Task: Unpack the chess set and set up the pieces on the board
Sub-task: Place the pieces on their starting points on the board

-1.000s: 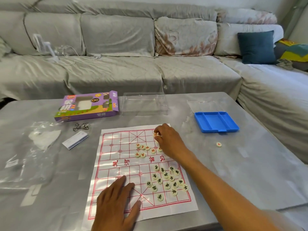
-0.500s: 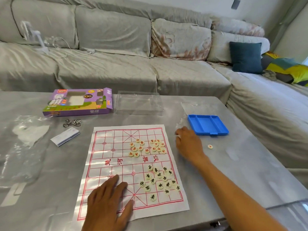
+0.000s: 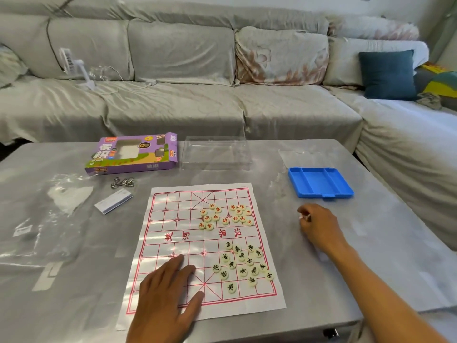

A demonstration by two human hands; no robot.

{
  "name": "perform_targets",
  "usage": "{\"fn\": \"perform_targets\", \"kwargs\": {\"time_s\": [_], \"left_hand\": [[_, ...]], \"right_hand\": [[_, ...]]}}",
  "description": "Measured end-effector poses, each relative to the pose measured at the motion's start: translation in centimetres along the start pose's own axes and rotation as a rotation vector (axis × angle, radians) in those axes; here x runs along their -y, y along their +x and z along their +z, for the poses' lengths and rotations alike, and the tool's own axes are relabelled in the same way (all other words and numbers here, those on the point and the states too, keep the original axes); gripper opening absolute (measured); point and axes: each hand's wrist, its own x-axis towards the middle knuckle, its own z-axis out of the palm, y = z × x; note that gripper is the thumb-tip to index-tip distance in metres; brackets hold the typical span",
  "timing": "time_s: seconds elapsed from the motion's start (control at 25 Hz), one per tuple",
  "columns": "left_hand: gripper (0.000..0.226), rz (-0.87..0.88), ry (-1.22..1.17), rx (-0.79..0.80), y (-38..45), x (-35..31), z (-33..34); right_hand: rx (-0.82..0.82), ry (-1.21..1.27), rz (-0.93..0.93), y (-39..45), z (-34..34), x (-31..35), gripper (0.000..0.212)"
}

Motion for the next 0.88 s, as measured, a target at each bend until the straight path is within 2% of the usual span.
{"fn": "perform_targets", "kwargs": {"time_s": [0.2, 0.36, 0.44, 0.6, 0.76, 0.88], "left_hand": [[0.058, -0.041, -0.016, -0.004, -0.2, -0.1, 0.4], [0.056, -0.033, -0.027, 0.003, -0.3, -0.1, 0.1], [0.054, -0.037, -0.04, -0.017, -0.3, 0.1, 0.3], [0.057, -0.017, -0.061, -0.087, -0.5, 0.1, 0.9], [0.053, -0.02, -0.161, -0.08, -0.6, 0.1, 0.3], [0.045, 0.016, -0.187, -0.011, -0.1, 0.5, -0.7]], "right_hand": [[0.02, 0.184, -0.3, -0.3, 2.7, 10.8, 0.005], [0.06, 0.075, -0.345, 0.5, 6.3, 15.1, 0.013], [0.096, 0.033, -0.337, 0.5, 7.2, 15.2, 0.02], [0.042, 0.003, -0.328, -1.7, 4.9, 13.2, 0.024], [0.246, -0.059, -0.288, -8.2, 1.3, 9.3, 0.023], [0.27, 0.007, -0.275, -13.3, 1.1, 7.4, 0.024]]}}
